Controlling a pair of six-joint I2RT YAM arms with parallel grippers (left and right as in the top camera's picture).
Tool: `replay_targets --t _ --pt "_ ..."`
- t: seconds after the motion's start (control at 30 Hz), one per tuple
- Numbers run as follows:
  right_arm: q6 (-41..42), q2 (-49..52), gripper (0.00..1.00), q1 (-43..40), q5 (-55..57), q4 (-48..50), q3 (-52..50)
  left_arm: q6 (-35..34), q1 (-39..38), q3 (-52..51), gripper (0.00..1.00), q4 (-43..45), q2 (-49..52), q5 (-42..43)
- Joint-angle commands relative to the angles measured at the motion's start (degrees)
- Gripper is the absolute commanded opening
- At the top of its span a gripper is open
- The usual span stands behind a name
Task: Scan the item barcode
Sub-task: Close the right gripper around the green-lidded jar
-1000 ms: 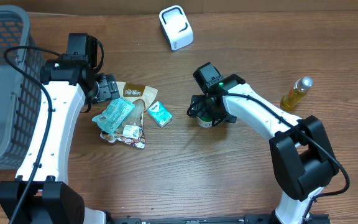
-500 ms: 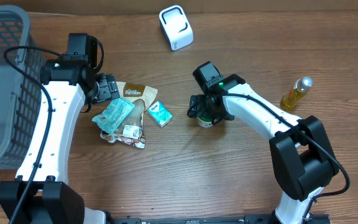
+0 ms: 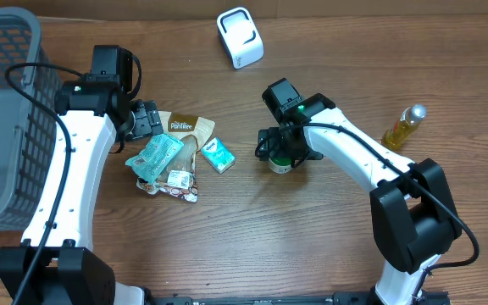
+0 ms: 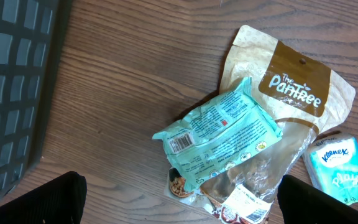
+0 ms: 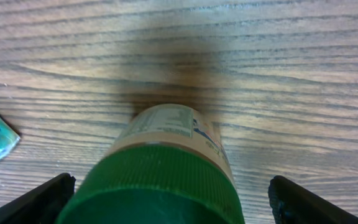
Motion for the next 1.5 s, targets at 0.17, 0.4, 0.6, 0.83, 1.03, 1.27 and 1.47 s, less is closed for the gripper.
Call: replay_targets --t 0.17,0.4,0.6,0.83,1.03,1.27,1.47 --pt "-1.44 -0.04 0.9 0.33 -0.09 1.33 1.2 -0.59 -0.2 0.5 1.0 -0.02 0.22 -0.15" --pt "-1.88 2.01 0.91 0.59 0.13 1.79 1.16 -0.57 -0.2 0.5 1.0 -0.02 0.22 -0.15" --pt "-3.06 4.42 0.91 0.59 0.11 2.03 1.14 -0.57 -0.2 0.5 1.0 -0.02 0.22 -0.15" --pt "-3.52 4.46 0.87 0.59 0.09 1.7 1.14 -0.57 -0.2 0.5 1.0 -0.02 0.22 -0.15" --pt "-5.81 4.46 0.86 0.59 0.09 2.23 1.16 -0.59 -0.17 0.5 0.99 -0.02 0.22 -0.15" --pt "-5.81 4.44 0.8 0.59 0.09 3.08 1.51 -0.57 -0.2 0.5 1.0 -0.02 0.22 -0.15" --pt "-6.23 4.44 0.82 0.59 0.11 2.45 1.75 -0.59 -0.2 0.5 1.0 -0.02 0.22 -0.15"
